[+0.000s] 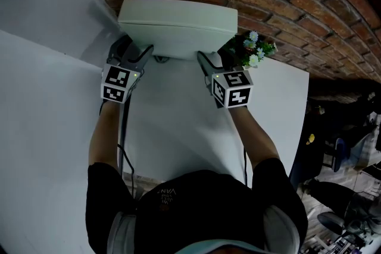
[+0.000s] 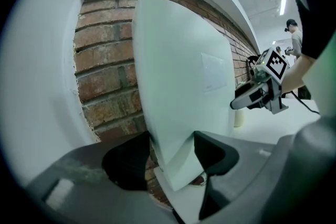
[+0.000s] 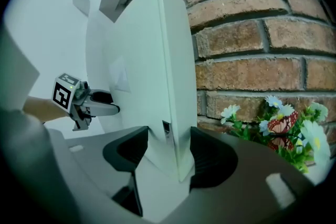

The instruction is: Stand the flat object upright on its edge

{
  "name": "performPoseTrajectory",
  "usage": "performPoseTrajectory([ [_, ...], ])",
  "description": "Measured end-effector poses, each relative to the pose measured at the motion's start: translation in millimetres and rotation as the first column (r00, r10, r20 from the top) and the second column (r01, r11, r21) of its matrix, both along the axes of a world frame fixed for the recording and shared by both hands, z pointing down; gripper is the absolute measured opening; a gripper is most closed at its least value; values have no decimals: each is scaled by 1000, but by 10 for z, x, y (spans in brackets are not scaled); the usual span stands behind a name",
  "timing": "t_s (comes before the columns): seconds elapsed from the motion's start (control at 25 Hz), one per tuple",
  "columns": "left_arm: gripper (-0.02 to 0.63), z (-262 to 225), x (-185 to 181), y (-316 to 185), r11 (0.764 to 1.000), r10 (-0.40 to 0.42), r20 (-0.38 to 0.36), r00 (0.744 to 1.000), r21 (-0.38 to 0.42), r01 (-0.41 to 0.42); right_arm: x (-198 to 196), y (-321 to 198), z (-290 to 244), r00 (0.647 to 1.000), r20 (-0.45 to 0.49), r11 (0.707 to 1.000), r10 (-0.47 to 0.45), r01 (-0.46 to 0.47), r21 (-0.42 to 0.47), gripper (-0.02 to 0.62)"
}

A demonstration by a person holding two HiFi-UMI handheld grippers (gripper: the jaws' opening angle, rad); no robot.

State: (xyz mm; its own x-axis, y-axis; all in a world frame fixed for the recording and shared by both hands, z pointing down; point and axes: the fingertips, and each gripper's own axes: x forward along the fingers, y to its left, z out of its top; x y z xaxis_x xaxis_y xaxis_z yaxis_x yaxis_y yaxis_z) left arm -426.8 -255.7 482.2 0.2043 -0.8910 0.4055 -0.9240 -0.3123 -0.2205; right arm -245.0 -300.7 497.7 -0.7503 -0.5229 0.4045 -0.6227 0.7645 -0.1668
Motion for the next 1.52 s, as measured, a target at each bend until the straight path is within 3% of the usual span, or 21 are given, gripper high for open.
performPoseTrajectory([
  [0.72, 268, 86, -89, -269, 1000, -11, -56, 998, 13, 12, -67, -226, -17, 1000, 18, 1000, 22, -22, 12, 249],
  [1.52, 267, 86, -83, -433, 1000, -22, -63, 998, 13, 23, -43, -373, -26, 998, 44, 998, 55, -55, 3, 250],
])
